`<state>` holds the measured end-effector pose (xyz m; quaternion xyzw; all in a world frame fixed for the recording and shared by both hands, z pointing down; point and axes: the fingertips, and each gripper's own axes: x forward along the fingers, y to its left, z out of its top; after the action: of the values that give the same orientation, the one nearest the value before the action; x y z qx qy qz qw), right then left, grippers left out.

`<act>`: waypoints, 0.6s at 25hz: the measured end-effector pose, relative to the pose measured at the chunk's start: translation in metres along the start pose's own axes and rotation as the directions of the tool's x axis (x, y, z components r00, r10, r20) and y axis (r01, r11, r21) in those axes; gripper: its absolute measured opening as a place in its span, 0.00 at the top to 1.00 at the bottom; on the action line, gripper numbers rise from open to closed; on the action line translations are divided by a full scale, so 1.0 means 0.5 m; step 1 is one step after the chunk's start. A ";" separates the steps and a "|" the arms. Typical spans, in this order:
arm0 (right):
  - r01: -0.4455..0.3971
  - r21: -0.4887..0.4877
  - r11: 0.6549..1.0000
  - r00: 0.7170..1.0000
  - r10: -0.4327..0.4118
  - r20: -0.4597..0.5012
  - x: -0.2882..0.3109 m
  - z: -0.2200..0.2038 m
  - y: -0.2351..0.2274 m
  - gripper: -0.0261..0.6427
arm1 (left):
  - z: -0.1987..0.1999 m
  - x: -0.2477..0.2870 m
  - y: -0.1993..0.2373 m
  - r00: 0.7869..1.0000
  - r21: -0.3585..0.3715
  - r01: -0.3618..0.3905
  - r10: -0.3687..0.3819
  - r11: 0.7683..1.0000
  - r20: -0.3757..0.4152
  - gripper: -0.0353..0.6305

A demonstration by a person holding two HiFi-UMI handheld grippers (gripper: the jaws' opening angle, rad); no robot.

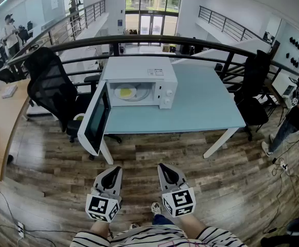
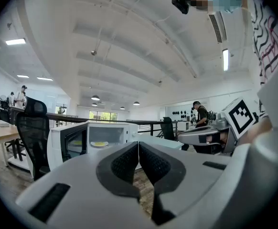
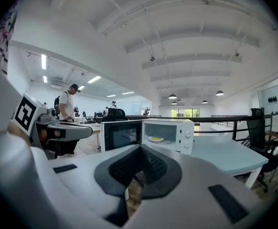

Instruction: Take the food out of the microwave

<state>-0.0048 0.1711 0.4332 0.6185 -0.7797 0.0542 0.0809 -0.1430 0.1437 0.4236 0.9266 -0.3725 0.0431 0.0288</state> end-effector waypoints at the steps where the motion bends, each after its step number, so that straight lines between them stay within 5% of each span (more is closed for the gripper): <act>1: -0.014 0.021 1.000 1.000 0.014 0.009 0.003 0.001 -0.002 0.93 | -0.001 0.005 0.000 1.000 -0.001 0.000 0.000 1.000 -0.001 0.91; 8: -0.067 0.155 0.986 0.997 0.058 0.059 0.048 -0.005 -0.057 0.92 | -0.025 0.060 0.006 0.999 -0.038 -0.021 0.020 0.999 -0.030 0.91; 15: -0.111 0.180 0.977 0.993 0.105 0.044 0.125 -0.023 -0.146 0.92 | -0.065 0.145 0.032 0.992 -0.175 -0.118 0.108 0.977 -0.063 0.91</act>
<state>0.0533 0.0969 0.4555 0.5809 -0.8052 0.1189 0.0074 -0.1039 0.0849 0.4635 0.8961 -0.4261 0.0356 0.1191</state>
